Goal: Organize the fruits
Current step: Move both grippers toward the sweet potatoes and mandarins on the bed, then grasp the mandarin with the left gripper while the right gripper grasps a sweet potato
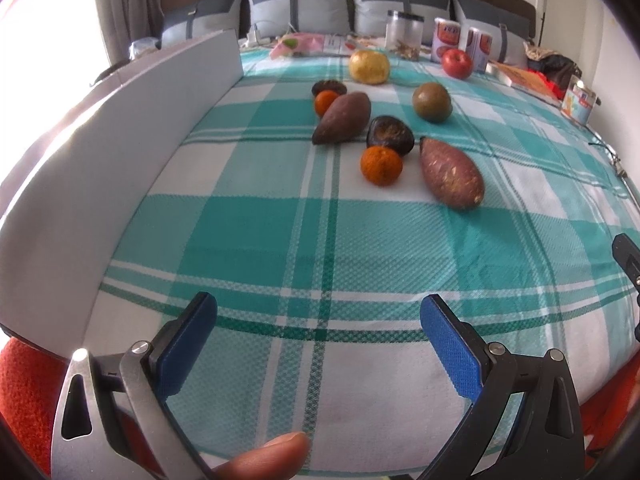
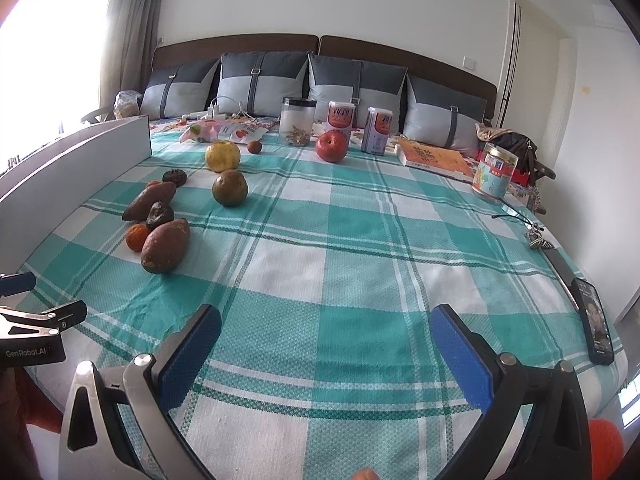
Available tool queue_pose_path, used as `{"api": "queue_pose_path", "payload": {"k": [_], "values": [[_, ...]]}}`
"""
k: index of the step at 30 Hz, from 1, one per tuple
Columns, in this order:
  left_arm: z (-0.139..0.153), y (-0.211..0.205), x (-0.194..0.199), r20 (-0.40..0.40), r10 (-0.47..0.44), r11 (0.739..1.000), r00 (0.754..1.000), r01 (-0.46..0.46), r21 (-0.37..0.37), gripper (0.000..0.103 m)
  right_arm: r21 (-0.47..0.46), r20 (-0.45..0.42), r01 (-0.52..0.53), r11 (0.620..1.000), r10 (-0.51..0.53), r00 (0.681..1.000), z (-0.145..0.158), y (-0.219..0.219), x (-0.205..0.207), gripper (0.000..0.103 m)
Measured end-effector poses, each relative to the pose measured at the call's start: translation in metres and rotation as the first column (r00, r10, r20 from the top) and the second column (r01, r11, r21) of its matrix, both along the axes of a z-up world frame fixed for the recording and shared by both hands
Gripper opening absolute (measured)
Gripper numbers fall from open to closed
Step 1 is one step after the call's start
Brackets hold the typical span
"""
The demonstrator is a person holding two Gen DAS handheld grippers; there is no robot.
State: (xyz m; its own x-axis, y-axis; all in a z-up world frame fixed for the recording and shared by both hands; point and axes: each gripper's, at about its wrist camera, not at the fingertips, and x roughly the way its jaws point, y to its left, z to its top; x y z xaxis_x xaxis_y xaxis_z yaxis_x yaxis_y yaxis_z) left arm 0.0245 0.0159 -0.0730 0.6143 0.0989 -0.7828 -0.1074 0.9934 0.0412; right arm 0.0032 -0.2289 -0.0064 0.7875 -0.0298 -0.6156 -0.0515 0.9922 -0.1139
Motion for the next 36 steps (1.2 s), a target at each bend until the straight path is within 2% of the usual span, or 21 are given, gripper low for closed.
{"api": "queue_pose_path", "payload": {"k": [6, 14, 19, 22, 24, 26, 28, 30, 33, 34, 36], "values": [[-0.01, -0.004, 0.003, -0.037, -0.018, 1.0, 0.999, 0.018, 0.017, 0.102, 0.013, -0.049, 0.004, 1.0, -0.003, 0.999, -0.009, -0.002, 0.004, 0.103], [-0.013, 0.002, 0.005, -0.042, -0.008, 0.999, 0.999, 0.007, -0.033, 0.103, 0.034, -0.122, 0.023, 0.999, -0.019, 0.992, -0.026, -0.011, 0.011, 0.103], [-0.013, 0.003, 0.005, -0.05, -0.02, 0.999, 0.999, 0.018, -0.041, 0.103, 0.066, -0.194, 0.04, 0.997, -0.027, 0.981, -0.039, -0.018, 0.016, 0.103], [-0.013, 0.005, 0.009, -0.083, -0.042, 0.998, 0.996, 0.039, -0.042, 0.103, 0.063, -0.246, 0.035, 0.997, -0.018, 0.969, -0.052, -0.022, 0.02, 0.103], [-0.012, 0.007, 0.014, -0.111, -0.068, 0.997, 0.992, 0.063, -0.047, 0.103, 0.113, -0.246, 0.031, 0.993, -0.003, 0.969, -0.057, -0.028, 0.022, 0.103], [-0.012, 0.009, 0.016, -0.123, -0.092, 0.995, 0.988, 0.086, -0.052, 0.103, 0.115, -0.228, 0.022, 0.993, 0.005, 0.974, -0.057, -0.029, 0.023, 0.103], [-0.011, 0.013, 0.016, -0.118, -0.092, 0.994, 0.989, 0.084, -0.077, 0.102, 0.126, -0.205, 0.034, 0.991, -0.007, 0.979, -0.059, -0.03, 0.022, 0.103], [-0.007, 0.021, 0.016, -0.104, -0.073, 0.988, 0.992, 0.058, -0.143, 0.102, 0.123, -0.212, 0.034, 0.992, -0.007, 0.977, -0.058, -0.029, 0.022, 0.103], [-0.001, 0.035, 0.018, -0.076, -0.039, 0.971, 0.996, 0.02, -0.24, 0.102, 0.125, -0.339, 0.048, 0.991, -0.003, 0.941, -0.051, -0.028, 0.036, 0.103], [0.0, 0.039, 0.018, -0.069, -0.032, 0.967, 0.997, 0.014, -0.254, 0.102, 0.147, -0.379, 0.058, 0.987, 0.002, 0.925, -0.049, -0.028, 0.045, 0.103], [0.0, 0.042, 0.019, -0.066, -0.016, 0.968, 0.998, -0.001, -0.252, 0.102, 0.287, -0.416, 0.048, 0.957, 0.08, 0.906, -0.037, -0.023, 0.067, 0.098]]}}
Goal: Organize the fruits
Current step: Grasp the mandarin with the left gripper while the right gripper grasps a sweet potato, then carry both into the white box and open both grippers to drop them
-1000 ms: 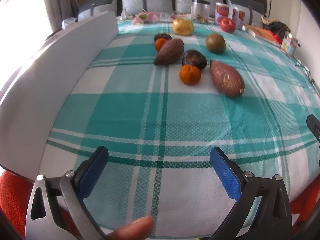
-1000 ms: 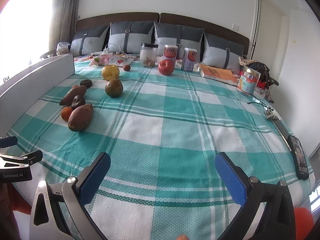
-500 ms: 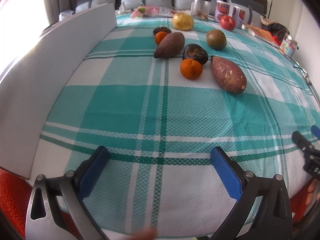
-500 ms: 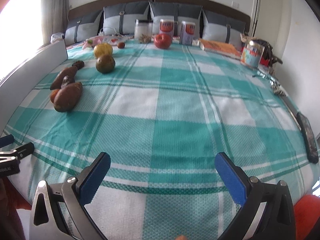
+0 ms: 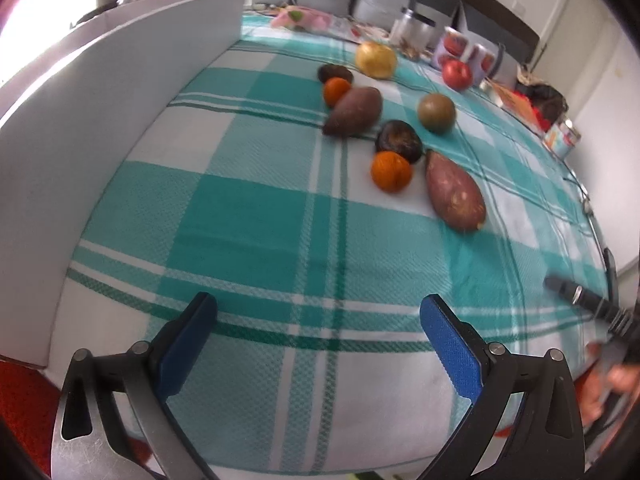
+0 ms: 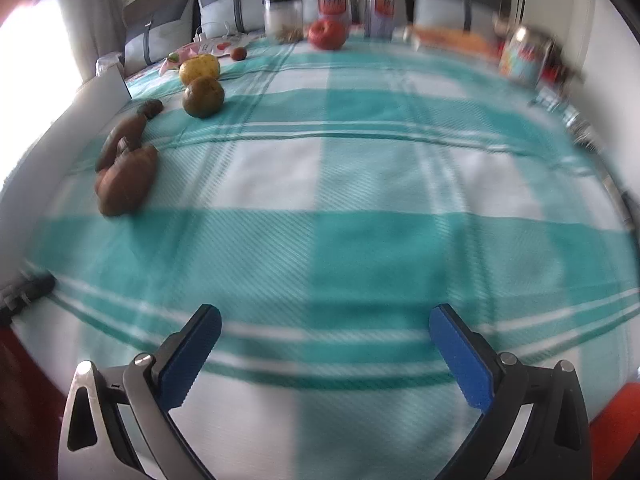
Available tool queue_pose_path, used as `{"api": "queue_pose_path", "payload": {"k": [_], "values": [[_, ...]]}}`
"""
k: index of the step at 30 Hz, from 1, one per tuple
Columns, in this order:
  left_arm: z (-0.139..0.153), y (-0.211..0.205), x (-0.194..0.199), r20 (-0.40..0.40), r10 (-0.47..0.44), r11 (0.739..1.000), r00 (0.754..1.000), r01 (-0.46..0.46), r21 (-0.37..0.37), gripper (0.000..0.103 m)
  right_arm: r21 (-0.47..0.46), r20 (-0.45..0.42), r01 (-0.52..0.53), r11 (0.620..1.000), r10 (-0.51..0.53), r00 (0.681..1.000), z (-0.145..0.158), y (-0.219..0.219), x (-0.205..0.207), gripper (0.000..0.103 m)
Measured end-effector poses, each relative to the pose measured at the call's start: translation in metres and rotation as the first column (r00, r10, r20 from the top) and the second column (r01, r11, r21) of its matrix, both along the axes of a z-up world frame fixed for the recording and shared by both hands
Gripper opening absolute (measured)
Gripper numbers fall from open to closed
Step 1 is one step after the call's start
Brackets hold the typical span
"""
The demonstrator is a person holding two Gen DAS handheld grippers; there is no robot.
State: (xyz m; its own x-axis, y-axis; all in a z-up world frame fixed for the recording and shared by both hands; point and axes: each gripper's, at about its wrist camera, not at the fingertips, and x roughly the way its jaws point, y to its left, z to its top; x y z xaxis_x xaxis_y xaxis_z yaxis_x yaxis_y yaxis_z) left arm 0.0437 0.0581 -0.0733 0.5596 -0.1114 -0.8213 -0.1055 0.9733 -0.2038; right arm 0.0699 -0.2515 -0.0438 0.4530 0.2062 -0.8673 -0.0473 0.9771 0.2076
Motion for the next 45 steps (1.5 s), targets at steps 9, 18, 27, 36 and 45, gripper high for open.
{"api": "queue_pose_path", "payload": {"k": [9, 18, 27, 36, 45], "values": [[0.003, 0.011, -0.003, 0.023, 0.014, 1.0, 1.0, -0.014, 0.001, 0.101, 0.183, -0.176, -0.207, 0.961, 0.239, 0.955, 0.008, 0.114, 0.111, 0.067], [0.012, 0.013, 0.022, 0.02, -0.062, 0.987, 0.998, 0.064, -0.148, 0.1, 0.004, -0.245, -0.326, 0.945, 0.317, 0.916, 0.003, 0.144, 0.112, 0.041], [0.006, -0.041, 0.104, -0.029, -0.168, 0.985, 0.985, 0.169, 0.024, 0.085, -0.033, -0.17, -0.25, 0.968, 0.241, 0.956, -0.002, 0.065, 0.055, 0.041], [0.018, -0.044, 0.085, -0.01, -0.195, 0.979, 0.981, 0.195, 0.05, 0.028, 0.11, -0.161, -0.133, 0.985, 0.149, 0.976, 0.001, 0.03, 0.039, 0.041], [0.14, 0.056, 0.009, 0.127, -0.09, 0.985, 0.988, 0.108, -0.135, 0.028, 0.499, -0.221, -0.069, 0.864, 0.204, 0.954, 0.025, 0.063, 0.059, 0.041]]}}
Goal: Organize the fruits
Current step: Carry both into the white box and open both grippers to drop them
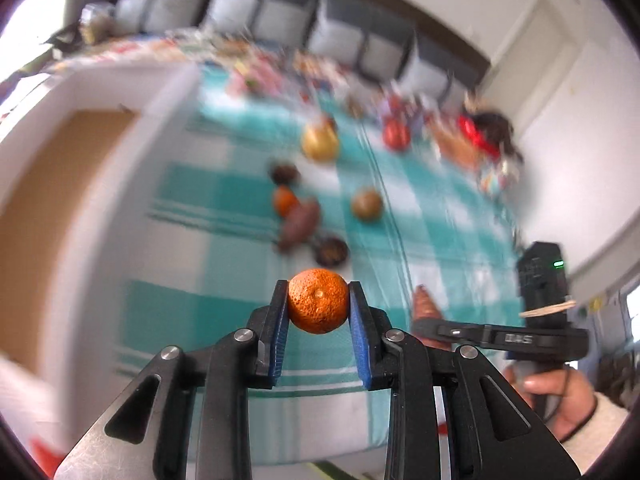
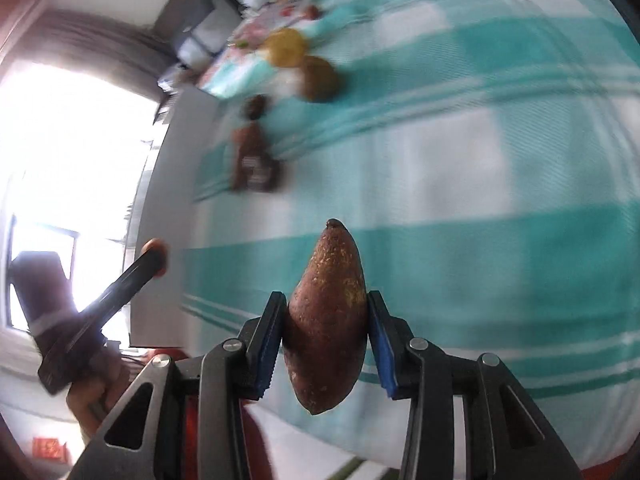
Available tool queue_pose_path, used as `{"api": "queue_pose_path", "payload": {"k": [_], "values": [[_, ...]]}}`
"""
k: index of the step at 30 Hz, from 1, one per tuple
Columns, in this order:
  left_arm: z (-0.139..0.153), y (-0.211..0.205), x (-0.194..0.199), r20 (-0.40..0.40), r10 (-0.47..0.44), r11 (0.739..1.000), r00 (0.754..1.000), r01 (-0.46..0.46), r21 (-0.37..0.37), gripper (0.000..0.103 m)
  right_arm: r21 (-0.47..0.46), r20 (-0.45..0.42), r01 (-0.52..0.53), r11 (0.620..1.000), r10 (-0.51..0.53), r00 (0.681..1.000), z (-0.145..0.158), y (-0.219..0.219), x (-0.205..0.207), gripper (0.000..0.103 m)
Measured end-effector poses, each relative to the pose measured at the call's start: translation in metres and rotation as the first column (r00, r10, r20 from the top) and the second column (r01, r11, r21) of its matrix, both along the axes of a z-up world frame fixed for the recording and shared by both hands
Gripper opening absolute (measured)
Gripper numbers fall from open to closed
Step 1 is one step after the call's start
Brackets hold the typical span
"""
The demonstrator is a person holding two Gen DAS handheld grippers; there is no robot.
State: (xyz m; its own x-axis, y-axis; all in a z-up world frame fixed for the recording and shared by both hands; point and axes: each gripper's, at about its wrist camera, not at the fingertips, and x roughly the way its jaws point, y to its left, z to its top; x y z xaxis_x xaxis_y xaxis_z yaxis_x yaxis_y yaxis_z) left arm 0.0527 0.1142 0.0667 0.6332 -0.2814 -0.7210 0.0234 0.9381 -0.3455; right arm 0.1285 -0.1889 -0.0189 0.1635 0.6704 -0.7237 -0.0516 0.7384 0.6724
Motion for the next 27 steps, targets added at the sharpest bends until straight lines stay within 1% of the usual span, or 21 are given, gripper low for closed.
{"api": "queue_pose_path", "payload": {"k": [2, 3, 5, 6, 7, 9, 11, 13, 15, 17, 18, 19, 20, 21, 22, 23, 24, 25, 26, 27], "values": [[0.022, 0.043, -0.011, 0.031, 0.09, 0.995, 0.995, -0.091, 0.037, 0.028, 0.072, 0.025, -0.067, 0.995, 0.066, 0.998, 0.025, 0.05, 0.015, 0.041], [0.027, 0.058, -0.012, 0.038, 0.125, 0.99, 0.991, -0.127, 0.054, 0.028, 0.097, 0.039, -0.098, 0.99, 0.095, 0.995, 0.036, 0.07, 0.019, 0.041], [0.027, 0.102, -0.016, 0.037, 0.223, 0.969, 0.974, -0.225, 0.102, 0.028, 0.139, 0.082, -0.181, 0.974, 0.171, 0.982, 0.062, 0.126, 0.027, 0.041], [0.022, 0.126, -0.018, 0.021, 0.278, 0.953, 0.96, -0.279, 0.118, 0.028, 0.15, 0.11, -0.231, 0.961, 0.216, 0.97, 0.076, 0.158, 0.03, 0.041], [0.015, 0.142, -0.02, 0.007, 0.311, 0.942, 0.95, -0.309, 0.13, 0.028, 0.152, 0.14, -0.281, 0.948, 0.261, 0.955, 0.089, 0.191, 0.031, 0.041], [-0.003, 0.17, -0.024, -0.035, 0.376, 0.916, 0.926, -0.365, 0.167, 0.028, 0.133, 0.192, -0.358, 0.924, 0.331, 0.924, 0.106, 0.246, 0.03, 0.041], [-0.021, 0.183, -0.024, -0.074, 0.401, 0.906, 0.913, -0.383, 0.183, 0.028, 0.095, 0.221, -0.414, 0.905, 0.386, 0.896, 0.11, 0.301, 0.029, 0.041], [-0.036, 0.19, -0.026, -0.106, 0.415, 0.9, 0.904, -0.391, 0.195, 0.029, 0.056, 0.221, -0.446, 0.893, 0.424, 0.878, 0.105, 0.338, 0.028, 0.041], [-0.045, 0.19, -0.029, -0.117, 0.417, 0.898, 0.901, -0.388, 0.209, 0.03, 0.001, 0.214, -0.461, 0.887, 0.45, 0.867, 0.094, 0.367, 0.026, 0.041], [-0.05, 0.19, -0.032, -0.118, 0.417, 0.894, 0.901, -0.382, 0.235, 0.034, -0.06, 0.207, -0.466, 0.883, 0.467, 0.86, 0.085, 0.387, 0.025, 0.042], [-0.051, 0.189, -0.035, -0.113, 0.417, 0.89, 0.902, -0.381, 0.251, 0.036, -0.081, 0.204, -0.459, 0.885, 0.466, 0.861, 0.079, 0.391, 0.025, 0.043], [-0.052, 0.189, -0.036, -0.112, 0.419, 0.887, 0.901, -0.381, 0.261, 0.044, -0.104, 0.203, -0.444, 0.89, 0.456, 0.866, 0.076, 0.394, 0.025, 0.044], [-0.052, 0.187, -0.037, -0.109, 0.424, 0.883, 0.899, -0.384, 0.269, 0.051, -0.109, 0.203, -0.434, 0.894, 0.447, 0.871, 0.068, 0.394, 0.022, 0.051], [-0.049, 0.187, -0.034, -0.102, 0.426, 0.882, 0.899, -0.388, 0.269, 0.054, -0.098, 0.202, -0.422, 0.901, 0.433, 0.878, 0.065, 0.393, 0.024, 0.056], [-0.046, 0.183, -0.036, -0.092, 0.425, 0.881, 0.9, -0.389, 0.268, 0.055, -0.08, 0.205, -0.411, 0.908, 0.419, 0.885, 0.067, 0.389, 0.028, 0.063], [-0.041, 0.179, -0.037, -0.077, 0.421, 0.882, 0.904, -0.389, 0.266, 0.055, -0.062, 0.218, -0.396, 0.916, 0.4, 0.89, 0.071, 0.381, 0.03, 0.066], [-0.036, 0.174, -0.037, -0.055, 0.415, 0.883, 0.908, -0.388, 0.265, 0.055, -0.055, 0.235, -0.384, 0.922, 0.386, 0.892, 0.079, 0.37, 0.031, 0.067], [-0.029, 0.166, -0.036, -0.026, 0.41, 0.882, 0.912, -0.388, 0.268, 0.056, -0.054, 0.26, -0.372, 0.927, 0.373, 0.891, 0.089, 0.355, 0.031, 0.071], [-0.023, 0.159, -0.035, -0.002, 0.403, 0.882, 0.915, -0.388, 0.267, 0.06, -0.065, 0.29, -0.358, 0.931, 0.361, 0.886, 0.098, 0.335, 0.033, 0.078], [-0.016, 0.149, -0.032, 0.035, 0.381, 0.89, 0.924, -0.377, 0.257, 0.068, -0.094, 0.324, -0.339, 0.936, 0.351, 0.879, 0.101, 0.318, 0.031, 0.082]]}}
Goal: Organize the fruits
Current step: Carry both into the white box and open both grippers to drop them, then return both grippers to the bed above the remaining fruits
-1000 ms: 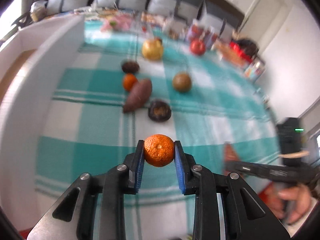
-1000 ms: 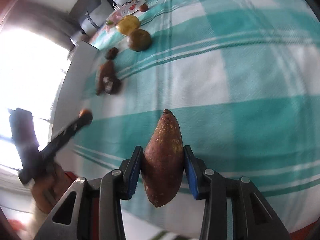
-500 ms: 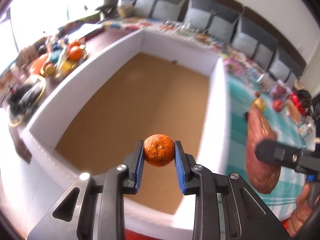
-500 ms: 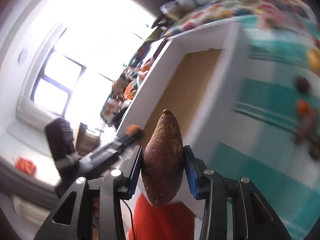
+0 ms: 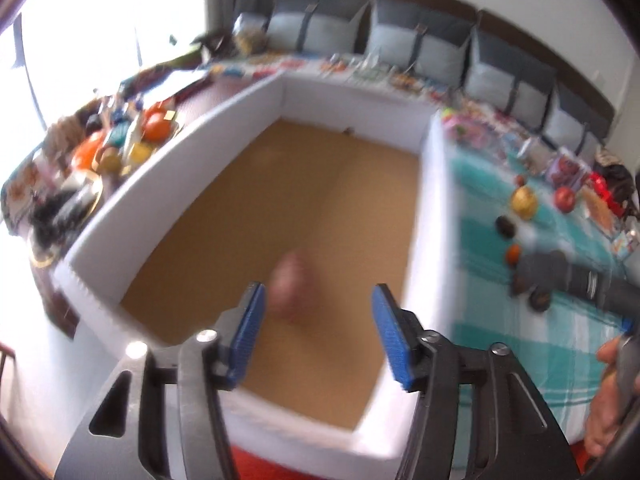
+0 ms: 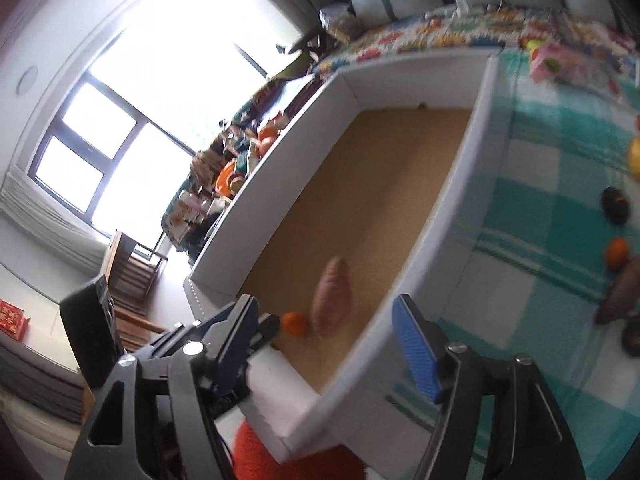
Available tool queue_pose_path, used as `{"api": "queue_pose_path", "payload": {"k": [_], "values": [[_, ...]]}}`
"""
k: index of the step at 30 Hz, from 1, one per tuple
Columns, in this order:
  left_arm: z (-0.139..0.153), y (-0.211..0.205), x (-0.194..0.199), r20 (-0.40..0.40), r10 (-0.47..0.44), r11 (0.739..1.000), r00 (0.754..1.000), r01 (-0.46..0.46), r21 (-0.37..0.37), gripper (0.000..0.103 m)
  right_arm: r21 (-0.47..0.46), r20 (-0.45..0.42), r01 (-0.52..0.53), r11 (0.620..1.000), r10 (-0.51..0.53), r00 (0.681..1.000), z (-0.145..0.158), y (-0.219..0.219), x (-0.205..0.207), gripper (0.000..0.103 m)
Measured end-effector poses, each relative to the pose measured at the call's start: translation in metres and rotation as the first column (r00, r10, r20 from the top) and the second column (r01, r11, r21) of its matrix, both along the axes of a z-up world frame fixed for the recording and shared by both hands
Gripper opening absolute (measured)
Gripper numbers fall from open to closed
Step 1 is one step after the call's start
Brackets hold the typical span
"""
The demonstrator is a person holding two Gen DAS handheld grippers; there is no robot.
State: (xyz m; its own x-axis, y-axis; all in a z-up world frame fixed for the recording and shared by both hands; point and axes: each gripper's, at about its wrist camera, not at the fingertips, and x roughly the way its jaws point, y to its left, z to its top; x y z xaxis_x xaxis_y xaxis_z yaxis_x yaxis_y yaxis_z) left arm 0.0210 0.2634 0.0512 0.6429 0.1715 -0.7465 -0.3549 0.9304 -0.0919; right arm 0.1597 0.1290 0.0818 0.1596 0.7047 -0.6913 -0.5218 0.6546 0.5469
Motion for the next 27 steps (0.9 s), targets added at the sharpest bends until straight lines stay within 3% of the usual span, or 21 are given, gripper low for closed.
{"api": "queue_pose_path", "payload": {"k": [2, 5, 7, 8, 10, 12, 16, 20, 27], "values": [[0.007, -0.016, 0.009, 0.049, -0.051, 0.999, 0.997, 0.051, 0.005, 0.078, -0.072, 0.097, 0.052, 0.996, -0.045, 0.994, -0.003, -0.043, -0.007, 0.096], [0.004, -0.044, 0.037, 0.036, -0.126, 0.991, 0.991, 0.124, 0.052, 0.079, -0.233, 0.219, 0.166, 0.958, -0.115, 0.969, -0.028, -0.117, -0.017, 0.1], [-0.006, -0.056, 0.056, -0.011, -0.144, 0.985, 0.99, 0.144, 0.099, 0.079, -0.37, 0.31, 0.254, 0.894, -0.139, 0.941, -0.055, -0.171, -0.023, 0.1], [-0.012, -0.06, 0.065, -0.036, -0.151, 0.982, 0.988, 0.154, 0.106, 0.079, -0.445, 0.344, 0.305, 0.842, -0.154, 0.926, -0.071, -0.202, -0.025, 0.1], [-0.027, -0.067, 0.079, -0.084, -0.149, 0.985, 0.985, 0.156, 0.081, 0.079, -0.514, 0.365, 0.373, 0.772, -0.197, 0.91, -0.094, -0.254, -0.029, 0.1], [-0.041, -0.07, 0.085, -0.114, -0.138, 0.989, 0.984, 0.143, 0.037, 0.078, -0.547, 0.386, 0.454, 0.703, -0.27, 0.882, -0.106, -0.308, -0.032, 0.1], [-0.047, -0.082, 0.081, -0.138, -0.123, 0.988, 0.983, 0.134, 0.075, 0.077, -0.551, 0.399, 0.571, 0.609, -0.409, 0.821, -0.116, -0.392, -0.025, 0.1], [-0.048, -0.09, 0.074, -0.146, -0.103, 0.989, 0.984, 0.117, 0.094, 0.078, -0.531, 0.38, 0.626, 0.57, -0.5, 0.778, -0.123, -0.431, -0.007, 0.1], [-0.054, -0.094, 0.068, -0.179, -0.074, 0.983, 0.981, 0.101, 0.15, 0.079, -0.489, 0.357, 0.649, 0.582, -0.546, 0.758, -0.138, -0.436, 0.013, 0.103]]}}
